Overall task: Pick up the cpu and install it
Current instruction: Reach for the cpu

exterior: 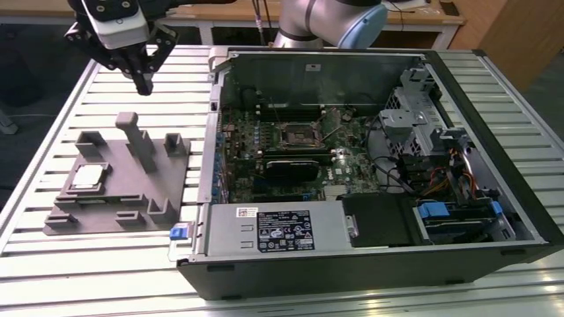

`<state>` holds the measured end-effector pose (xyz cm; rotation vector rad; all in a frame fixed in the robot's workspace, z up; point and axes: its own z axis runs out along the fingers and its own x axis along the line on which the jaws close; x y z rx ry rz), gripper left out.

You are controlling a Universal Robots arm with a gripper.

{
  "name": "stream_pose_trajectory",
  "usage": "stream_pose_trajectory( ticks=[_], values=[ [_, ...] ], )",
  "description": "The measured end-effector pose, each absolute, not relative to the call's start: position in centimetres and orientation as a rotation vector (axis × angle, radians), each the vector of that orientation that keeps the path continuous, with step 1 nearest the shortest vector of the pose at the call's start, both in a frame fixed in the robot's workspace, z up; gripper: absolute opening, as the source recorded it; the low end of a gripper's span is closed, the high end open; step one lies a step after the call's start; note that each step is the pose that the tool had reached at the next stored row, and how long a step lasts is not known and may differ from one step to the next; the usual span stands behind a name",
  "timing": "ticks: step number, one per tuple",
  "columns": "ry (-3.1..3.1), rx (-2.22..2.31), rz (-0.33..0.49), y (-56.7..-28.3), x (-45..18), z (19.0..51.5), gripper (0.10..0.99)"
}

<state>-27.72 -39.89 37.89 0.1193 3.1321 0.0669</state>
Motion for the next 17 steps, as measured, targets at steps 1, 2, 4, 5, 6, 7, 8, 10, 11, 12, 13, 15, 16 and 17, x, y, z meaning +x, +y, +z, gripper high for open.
stream_pose_trajectory(
  ticks=[1, 2, 4, 5, 6, 7, 8, 10, 11, 12, 13, 15, 16, 17],
  values=[
    [3.132, 0.119, 0.067, -39.9, -27.8, 37.9, 0.106],
    [3.132, 0.119, 0.067, -39.9, -27.9, 37.9, 0.106],
    [3.133, 0.119, 0.067, -39.9, -28.2, 37.8, 0.106],
    [3.133, 0.119, 0.067, -39.9, -28.3, 37.8, 0.106],
    [3.133, 0.119, 0.067, -39.9, -28.4, 37.8, 0.106],
    [3.133, 0.119, 0.067, -39.9, -28.5, 37.8, 0.106],
    [3.133, 0.119, 0.067, -39.9, -28.7, 37.8, 0.106],
    [3.134, 0.120, 0.067, -39.9, -28.9, 37.8, 0.106],
    [3.134, 0.120, 0.067, -39.9, -29.1, 37.8, 0.106],
    [3.134, 0.120, 0.067, -39.9, -29.2, 37.7, 0.106],
    [3.134, 0.120, 0.067, -39.9, -29.3, 37.7, 0.106],
    [3.134, 0.120, 0.067, -39.9, -29.6, 37.7, 0.106],
    [3.134, 0.120, 0.067, -39.9, -29.8, 37.7, 0.106],
    [3.134, 0.120, 0.067, -39.9, -29.9, 37.7, 0.106]
  ],
)
